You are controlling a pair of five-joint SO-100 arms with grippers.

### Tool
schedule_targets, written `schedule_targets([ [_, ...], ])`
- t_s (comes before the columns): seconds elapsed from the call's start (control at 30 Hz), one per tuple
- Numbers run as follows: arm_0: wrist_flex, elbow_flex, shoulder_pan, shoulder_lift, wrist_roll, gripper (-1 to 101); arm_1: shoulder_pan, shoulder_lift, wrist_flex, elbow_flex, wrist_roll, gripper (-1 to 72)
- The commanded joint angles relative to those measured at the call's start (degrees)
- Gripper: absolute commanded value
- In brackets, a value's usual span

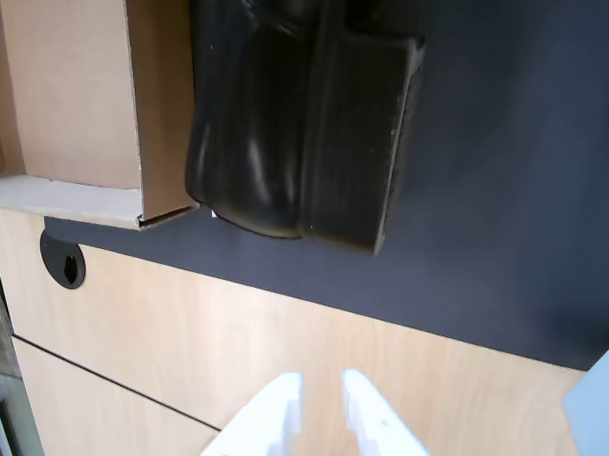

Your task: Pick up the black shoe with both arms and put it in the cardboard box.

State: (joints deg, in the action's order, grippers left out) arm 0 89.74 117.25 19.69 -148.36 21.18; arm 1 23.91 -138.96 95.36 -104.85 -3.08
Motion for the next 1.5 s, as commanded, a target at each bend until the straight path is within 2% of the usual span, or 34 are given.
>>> schedule_targets([
  [0.0,1.3,-2.2,3.8,-1.3,1.8,5,1.7,0.0,1.8,1.6,-2.2,0.1],
  [0.07,2.4,-2.2,4.5,-1.3,1.9,5,1.8,0.0,2.1,0.8,-2.8,0.9],
  [0.13,3.1,-1.9,4.8,-1.4,1.7,6,1.8,-0.5,2.1,0.4,-3.3,7.4],
  [0.23,4.3,-1.8,6.9,-1.9,1.4,10,2.3,-1.1,2.1,0.4,-3.4,12.4],
  [0.33,5.6,-1.8,8.2,-1.8,0.9,21,3.1,-1.3,2.3,0.3,-3.4,18.3],
  [0.43,6.7,-1.3,9.7,-1.2,0.8,39,3.5,-1.3,2.3,-0.4,-3.3,26.3],
  [0.53,6.5,-1.0,10.4,0.3,0.8,50,4.0,-1.3,2.3,-0.9,-3.1,31.9],
  [0.67,4.3,0.0,10.5,4.7,0.4,56,5.3,-0.8,2.3,-2.0,-3.0,33.0],
  [0.9,-5.1,2.3,12.4,11.6,0.5,58,6.2,2.7,1.2,-4.2,-3.3,34.6],
  [1.0,-7.5,2.3,13.1,15.8,1.1,64,6.6,3.5,0.0,-5.0,-3.4,36.6],
  [1.13,-9.8,2.5,13.8,20.6,1.6,67,8.8,5.0,-0.6,-6.3,-3.2,37.4],
  [1.47,-13.4,5.6,18.7,28.7,2.1,68,10.4,9.6,-1.8,-8.6,-3.6,38.1],
])
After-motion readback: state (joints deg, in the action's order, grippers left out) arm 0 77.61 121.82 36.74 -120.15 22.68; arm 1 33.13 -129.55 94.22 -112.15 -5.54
